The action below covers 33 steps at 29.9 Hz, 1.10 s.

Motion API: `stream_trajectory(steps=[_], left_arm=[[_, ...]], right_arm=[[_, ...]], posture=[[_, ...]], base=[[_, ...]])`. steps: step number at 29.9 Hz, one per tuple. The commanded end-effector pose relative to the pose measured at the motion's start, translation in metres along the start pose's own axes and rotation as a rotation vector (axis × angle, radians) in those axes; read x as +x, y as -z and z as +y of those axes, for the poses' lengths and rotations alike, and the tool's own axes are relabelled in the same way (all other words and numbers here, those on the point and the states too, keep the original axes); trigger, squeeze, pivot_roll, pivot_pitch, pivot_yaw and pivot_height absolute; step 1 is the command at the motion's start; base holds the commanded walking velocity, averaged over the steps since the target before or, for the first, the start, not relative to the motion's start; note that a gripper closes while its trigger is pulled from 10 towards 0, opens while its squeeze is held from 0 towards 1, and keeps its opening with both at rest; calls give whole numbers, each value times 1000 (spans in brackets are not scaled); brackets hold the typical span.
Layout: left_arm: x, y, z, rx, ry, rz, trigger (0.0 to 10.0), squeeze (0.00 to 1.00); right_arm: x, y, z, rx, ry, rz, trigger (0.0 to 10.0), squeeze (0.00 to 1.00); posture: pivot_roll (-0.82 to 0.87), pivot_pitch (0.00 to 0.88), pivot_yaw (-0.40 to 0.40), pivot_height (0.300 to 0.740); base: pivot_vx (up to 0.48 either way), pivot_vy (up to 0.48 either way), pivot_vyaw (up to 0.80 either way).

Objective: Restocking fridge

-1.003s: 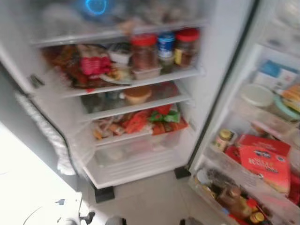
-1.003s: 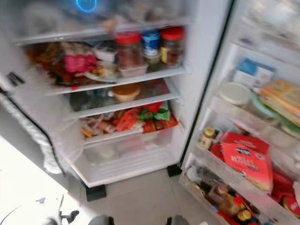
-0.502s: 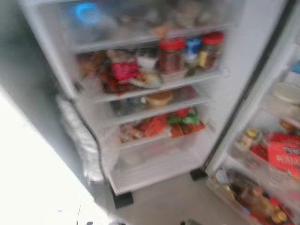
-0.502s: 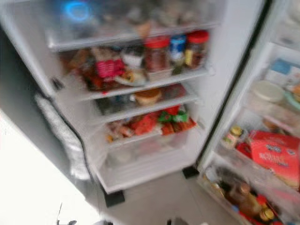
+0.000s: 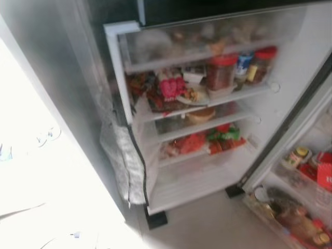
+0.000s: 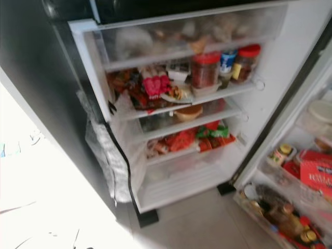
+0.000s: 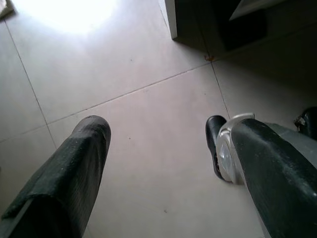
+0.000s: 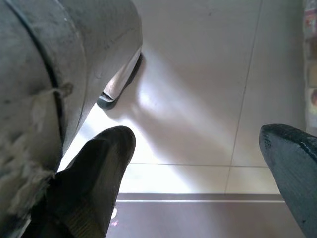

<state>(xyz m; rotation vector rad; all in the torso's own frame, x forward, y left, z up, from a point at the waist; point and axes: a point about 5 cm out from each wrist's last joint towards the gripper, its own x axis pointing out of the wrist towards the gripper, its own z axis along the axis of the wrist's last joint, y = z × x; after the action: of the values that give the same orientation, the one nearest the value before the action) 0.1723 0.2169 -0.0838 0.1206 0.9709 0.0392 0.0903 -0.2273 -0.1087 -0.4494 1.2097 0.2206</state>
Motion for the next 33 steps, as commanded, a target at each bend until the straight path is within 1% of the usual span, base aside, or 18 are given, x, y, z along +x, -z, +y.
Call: stream_trajectory(steps=[1,12,29,33], left_arm=[[0,2,-4,19,6,10,10000,0],[0,3,-2,1,-2,20,10000,0],[0,3,0,-4,0,17,10000,0],[-1,5,1,2,-4,23,10000,0]], right_arm=[[2,-10,15,-5,-71,-44,10000,0],[2,-11,15,5,-73,-51,10000,0],[2,-12,15,23,-63,-59,10000,0],[2,-11,15,43,-50,-54,10000,0]], posture=[[-64,74,53,740],[-61,89,54,740],[-66,70,52,740],[-68,63,54,740]], base=[[0,0,0],[0,0,0],[0,427,0],[0,444,0]])
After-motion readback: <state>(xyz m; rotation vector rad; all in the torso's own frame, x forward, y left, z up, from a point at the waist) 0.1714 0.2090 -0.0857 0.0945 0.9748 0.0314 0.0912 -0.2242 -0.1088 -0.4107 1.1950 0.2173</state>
